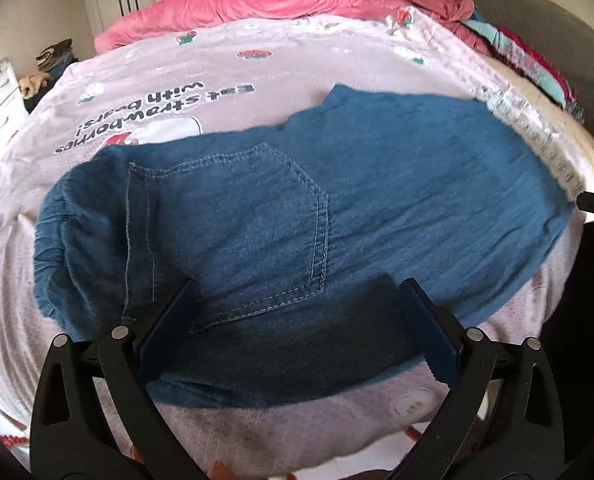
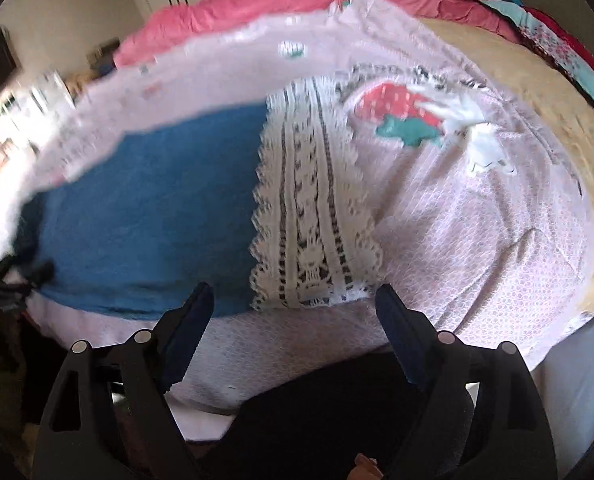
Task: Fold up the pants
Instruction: 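Press both grippers on the denim and spread the pants flat on the sheet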
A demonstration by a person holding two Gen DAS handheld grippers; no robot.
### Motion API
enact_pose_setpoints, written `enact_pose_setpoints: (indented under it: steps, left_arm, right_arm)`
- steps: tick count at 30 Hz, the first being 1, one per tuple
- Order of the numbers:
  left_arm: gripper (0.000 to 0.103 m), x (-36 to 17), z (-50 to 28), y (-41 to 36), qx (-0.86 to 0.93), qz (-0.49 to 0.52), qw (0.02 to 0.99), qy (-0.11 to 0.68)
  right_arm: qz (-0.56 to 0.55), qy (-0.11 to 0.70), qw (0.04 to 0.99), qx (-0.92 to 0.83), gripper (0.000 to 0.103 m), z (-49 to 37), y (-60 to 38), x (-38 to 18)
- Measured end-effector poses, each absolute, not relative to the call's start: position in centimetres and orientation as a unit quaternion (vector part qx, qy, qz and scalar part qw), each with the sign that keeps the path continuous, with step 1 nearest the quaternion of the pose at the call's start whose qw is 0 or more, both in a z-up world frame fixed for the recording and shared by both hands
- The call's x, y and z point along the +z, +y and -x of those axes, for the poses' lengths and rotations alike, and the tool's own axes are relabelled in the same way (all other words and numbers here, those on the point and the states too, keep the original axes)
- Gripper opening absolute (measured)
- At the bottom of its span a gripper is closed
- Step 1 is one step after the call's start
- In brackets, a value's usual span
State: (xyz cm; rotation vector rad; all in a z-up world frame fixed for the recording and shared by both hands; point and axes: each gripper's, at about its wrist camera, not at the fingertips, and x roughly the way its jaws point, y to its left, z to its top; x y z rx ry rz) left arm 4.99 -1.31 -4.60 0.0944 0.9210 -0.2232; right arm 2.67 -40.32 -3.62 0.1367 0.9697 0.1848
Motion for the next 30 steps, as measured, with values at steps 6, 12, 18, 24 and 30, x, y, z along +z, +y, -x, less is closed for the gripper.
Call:
enact_pose_setpoints:
  steps: [6,12,18,24,30]
  left_arm:
    - [0.093,-1.2,-3.5,-0.8,-0.113,-0.027,0.899,0.421]
    - [0.093,1.6,-4.0,-3.5,-0.143,-0.042,0.905,0.399]
    - [0.093,3.3,-6.7,-7.7,-0.178,-0.063,0.905,0.382]
    - [0.093,3.3,-10.1,-12.8,-0.230,-0.091,0.889,0.387]
    - [0.093,2.7,-13.5,-17.4,-0.266,-0.123,0.869,0.398]
  right_arm:
    - [-0.088,0.427,0.897,0.073,0.082,-1.5,-42.0,-1.5]
    - [-0.105,0.418,0.899,0.084,0.082,-2.0,-42.1,-1.3]
    - [-0.119,0.416,0.898,0.079,0.082,-2.1,-42.5,-1.5]
    - [-0.134,0.420,0.893,0.086,0.082,-2.0,-42.6,-2.3]
    - [-0.168,0.418,0.888,0.087,0.082,-3.2,-42.6,-3.0]
